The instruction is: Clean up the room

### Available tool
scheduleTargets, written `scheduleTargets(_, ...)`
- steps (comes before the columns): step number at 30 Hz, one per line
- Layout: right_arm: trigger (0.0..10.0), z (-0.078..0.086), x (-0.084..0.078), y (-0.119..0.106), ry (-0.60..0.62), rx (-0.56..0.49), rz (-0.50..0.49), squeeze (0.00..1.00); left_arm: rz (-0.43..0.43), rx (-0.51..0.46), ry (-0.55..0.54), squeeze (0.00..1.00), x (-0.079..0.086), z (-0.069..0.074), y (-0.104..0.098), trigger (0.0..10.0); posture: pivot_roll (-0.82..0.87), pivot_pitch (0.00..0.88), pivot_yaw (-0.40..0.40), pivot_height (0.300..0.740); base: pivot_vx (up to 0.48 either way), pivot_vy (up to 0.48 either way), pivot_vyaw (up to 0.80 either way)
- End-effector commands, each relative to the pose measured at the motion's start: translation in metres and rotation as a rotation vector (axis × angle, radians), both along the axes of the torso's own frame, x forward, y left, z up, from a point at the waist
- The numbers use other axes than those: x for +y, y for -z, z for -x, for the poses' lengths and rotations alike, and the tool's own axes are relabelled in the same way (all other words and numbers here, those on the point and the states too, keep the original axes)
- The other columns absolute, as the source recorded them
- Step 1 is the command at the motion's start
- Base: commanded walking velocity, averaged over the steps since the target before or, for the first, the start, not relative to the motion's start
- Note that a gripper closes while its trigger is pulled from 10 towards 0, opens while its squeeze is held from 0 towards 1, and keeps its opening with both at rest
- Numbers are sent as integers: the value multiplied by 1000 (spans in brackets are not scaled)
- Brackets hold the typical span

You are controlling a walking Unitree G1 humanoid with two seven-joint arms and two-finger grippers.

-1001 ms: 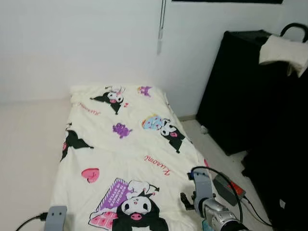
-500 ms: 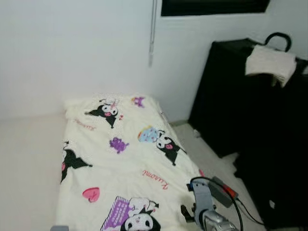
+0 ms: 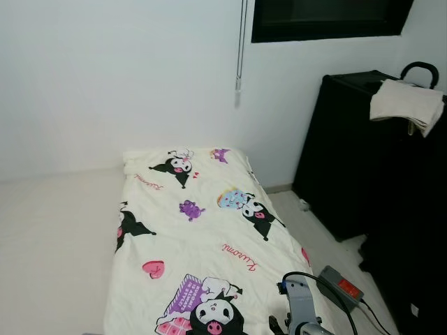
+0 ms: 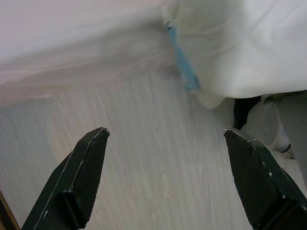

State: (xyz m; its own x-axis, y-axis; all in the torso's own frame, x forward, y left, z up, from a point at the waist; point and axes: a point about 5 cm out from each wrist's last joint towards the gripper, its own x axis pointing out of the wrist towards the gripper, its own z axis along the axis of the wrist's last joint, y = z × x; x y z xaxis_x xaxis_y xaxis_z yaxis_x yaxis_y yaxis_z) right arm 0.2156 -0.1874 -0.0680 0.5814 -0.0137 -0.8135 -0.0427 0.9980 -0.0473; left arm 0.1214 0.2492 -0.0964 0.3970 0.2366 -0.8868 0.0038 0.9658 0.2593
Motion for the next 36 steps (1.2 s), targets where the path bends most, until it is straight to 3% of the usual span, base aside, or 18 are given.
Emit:
scheduleTargets(1,10000,2,-4,1,13,1,11,0,7,5,24,0,-4,-3,0,10000,-5,0,-41,740,0,0,0)
scheduleTargets(7,10000,8,-5,4,6,24,17,0,9,15,21,0,-5,0,1,10000,-5,0,-41,740,0,0,0)
scheduleTargets(15,10000,32,-11,16,7,108,58,0,20,32,22,0,-9,2,3,10000,1,0,-46,740,0,0,0)
scheduleTargets(21,10000,47,-18,22,4,162,86,0,26,37,24,0,-12,1,4,10000,3,0,-47,740,-286,0,0)
scheduleTargets(32,10000,57,-19,26,-34,203,110,0,33,41,43,0,-16,-1,4,10000,-5,0,-44,740,-311,0,0)
scheduleTargets(36,10000,60,-20,27,-39,207,118,0,36,42,47,0,-18,-1,5,10000,-12,0,-43,740,-311,0,741)
